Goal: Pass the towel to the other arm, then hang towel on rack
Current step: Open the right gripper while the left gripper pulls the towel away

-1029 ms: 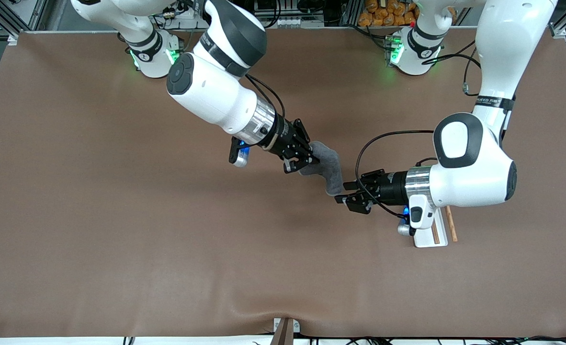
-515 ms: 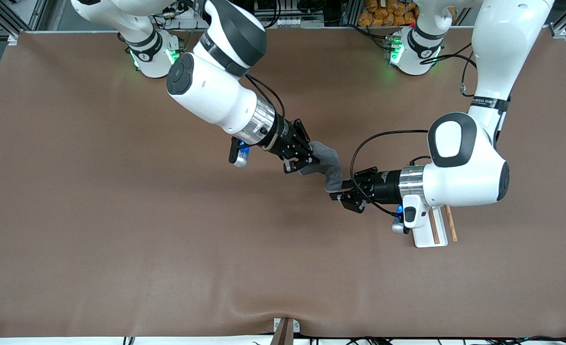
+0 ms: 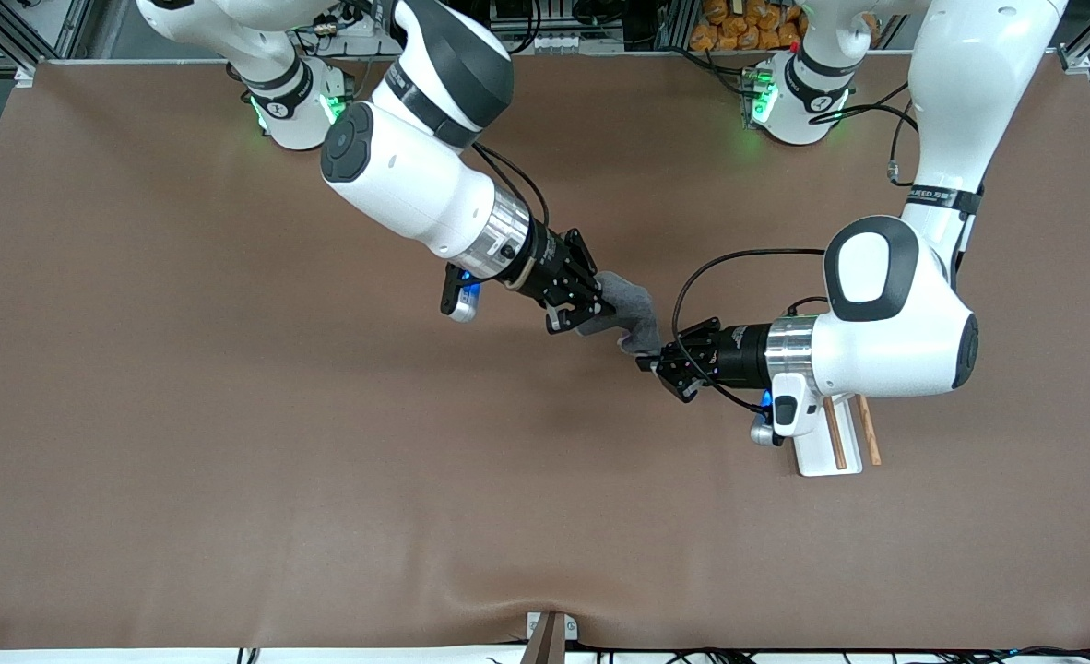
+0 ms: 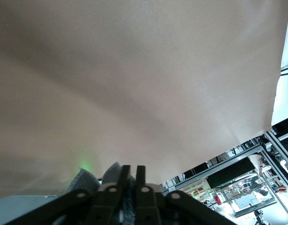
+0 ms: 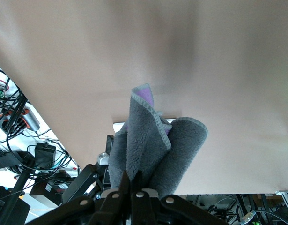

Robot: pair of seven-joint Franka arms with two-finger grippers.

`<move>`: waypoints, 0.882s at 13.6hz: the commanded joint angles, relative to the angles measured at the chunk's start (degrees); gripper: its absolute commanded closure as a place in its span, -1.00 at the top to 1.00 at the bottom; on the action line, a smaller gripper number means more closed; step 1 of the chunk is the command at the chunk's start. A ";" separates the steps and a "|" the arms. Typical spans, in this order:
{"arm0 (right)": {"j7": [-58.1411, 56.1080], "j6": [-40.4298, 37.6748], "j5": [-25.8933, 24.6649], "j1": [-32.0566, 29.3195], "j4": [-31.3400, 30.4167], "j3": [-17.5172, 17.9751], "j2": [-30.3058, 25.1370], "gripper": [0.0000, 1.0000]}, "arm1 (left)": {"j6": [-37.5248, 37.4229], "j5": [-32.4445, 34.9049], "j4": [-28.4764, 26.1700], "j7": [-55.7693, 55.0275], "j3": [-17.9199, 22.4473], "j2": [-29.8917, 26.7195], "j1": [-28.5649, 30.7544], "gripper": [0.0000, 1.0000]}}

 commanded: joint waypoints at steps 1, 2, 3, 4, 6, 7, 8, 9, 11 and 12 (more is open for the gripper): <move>1.07 0.02 0.59 0.77 2.32 -0.64 1.37 -1.00 | -1.51 -0.19 0.49 -1.14 0.06 -1.08 0.74 -1.00; 1.16 0.02 0.59 0.77 2.32 -0.64 1.37 -1.00 | -2.12 -0.19 0.49 -0.88 0.32 -1.61 1.09 -1.00; 1.16 -0.07 0.68 0.77 2.32 -0.64 1.37 -1.00 | -3.95 -0.10 0.66 -0.62 0.58 -1.79 1.79 -1.00; 1.07 -0.24 0.59 0.77 2.32 -0.64 1.37 -1.00 | -5.71 -0.10 1.36 0.08 0.59 -2.14 2.76 -1.00; 1.07 -0.42 0.85 0.34 2.32 -0.64 1.29 -0.03 | -7.83 3.48 2.60 3.50 0.59 -3.28 4.61 -1.00; 1.16 -0.51 0.77 0.07 2.23 -0.64 1.20 0.99 | -8.62 5.59 2.77 5.00 0.59 -3.63 4.79 -1.00; 1.07 -0.60 0.51 0.07 2.23 -0.64 1.02 1.00 | -9.50 6.74 2.77 7.27 0.59 -4.50 5.66 -1.00; 0.98 -0.60 0.42 0.16 2.23 -0.64 0.85 1.00 | -9.77 7.28 2.77 11.04 0.41 -4.86 6.71 -1.00; 0.63 -1.38 0.15 -0.10 2.14 -0.73 0.67 1.00 | -10.99 7.54 2.60 16.77 0.41 -5.57 7.95 -1.00; 0.55 -1.91 -0.02 -0.28 2.23 -0.90 0.49 1.00 | -11.43 8.42 2.60 18.01 0.41 -5.65 8.21 -1.00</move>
